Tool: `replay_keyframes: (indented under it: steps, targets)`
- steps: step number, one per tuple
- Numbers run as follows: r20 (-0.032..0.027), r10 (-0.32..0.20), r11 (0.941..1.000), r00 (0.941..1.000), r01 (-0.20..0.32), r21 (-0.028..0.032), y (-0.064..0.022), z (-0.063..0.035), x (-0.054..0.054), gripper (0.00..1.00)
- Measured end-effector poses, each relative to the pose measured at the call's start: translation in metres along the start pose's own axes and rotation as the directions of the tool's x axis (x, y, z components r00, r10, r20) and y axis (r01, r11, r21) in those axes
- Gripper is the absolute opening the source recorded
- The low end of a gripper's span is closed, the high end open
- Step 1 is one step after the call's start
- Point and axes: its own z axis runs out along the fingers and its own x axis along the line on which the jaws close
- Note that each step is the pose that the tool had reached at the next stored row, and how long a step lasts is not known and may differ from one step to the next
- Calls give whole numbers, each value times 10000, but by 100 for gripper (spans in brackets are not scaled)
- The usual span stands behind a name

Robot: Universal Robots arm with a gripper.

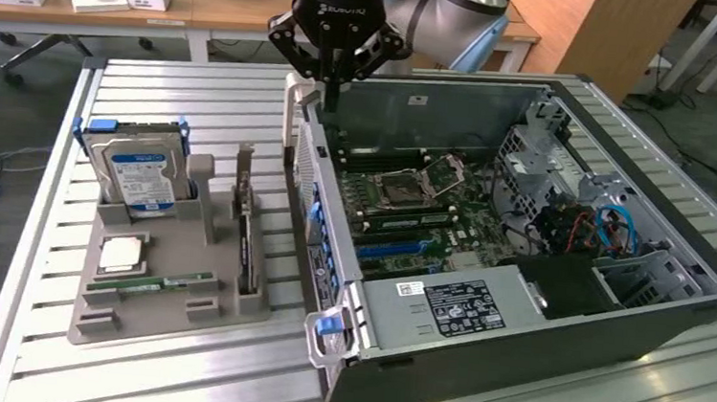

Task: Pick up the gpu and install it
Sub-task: 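Reach for the gpu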

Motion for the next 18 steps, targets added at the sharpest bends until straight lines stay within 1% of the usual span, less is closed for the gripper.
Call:
replay_keyframes:
  steps: [10, 18]
  targets:
    - [-1, 1, 10000, 10000, -1, 1, 8, -5, 239, 11]
    - [0, 1, 10000, 10000, -1, -1, 19, -9, 466, 11]
